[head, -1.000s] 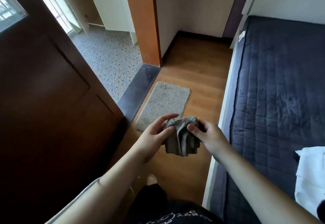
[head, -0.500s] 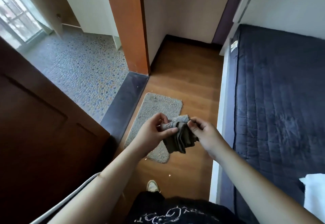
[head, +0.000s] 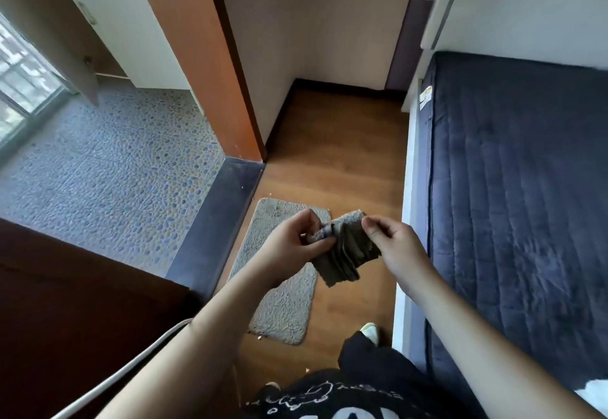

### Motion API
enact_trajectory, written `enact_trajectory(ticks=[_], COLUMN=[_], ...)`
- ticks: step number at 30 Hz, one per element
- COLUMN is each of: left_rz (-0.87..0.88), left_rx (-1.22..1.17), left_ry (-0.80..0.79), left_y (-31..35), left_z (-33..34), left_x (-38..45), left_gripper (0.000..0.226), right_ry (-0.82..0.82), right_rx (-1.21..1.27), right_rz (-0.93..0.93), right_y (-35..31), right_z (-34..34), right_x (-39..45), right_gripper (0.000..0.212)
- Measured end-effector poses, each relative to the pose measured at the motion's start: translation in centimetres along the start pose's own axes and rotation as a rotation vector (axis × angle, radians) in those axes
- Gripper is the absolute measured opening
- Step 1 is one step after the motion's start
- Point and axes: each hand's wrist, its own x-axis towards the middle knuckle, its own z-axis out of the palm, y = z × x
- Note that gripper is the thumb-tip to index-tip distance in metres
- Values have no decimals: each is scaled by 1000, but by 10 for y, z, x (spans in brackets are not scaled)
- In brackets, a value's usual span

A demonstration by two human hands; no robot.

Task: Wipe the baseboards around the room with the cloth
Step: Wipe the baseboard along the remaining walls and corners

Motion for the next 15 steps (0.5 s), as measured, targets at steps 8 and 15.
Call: enact_trajectory(ticks=[8, 15], left_rz=[-47, -190], left_rx=[18, -287], left_ry=[191, 258], left_y=[49, 70], left_z=[54, 66], left_x=[86, 135], left_gripper=[45, 33], right_ry=[-166, -116], right_rx=[126, 146], right_rz=[-78, 2], right_y=[-15, -10], right_z=[-69, -91], right_x=[61, 113], right_gripper=[36, 62])
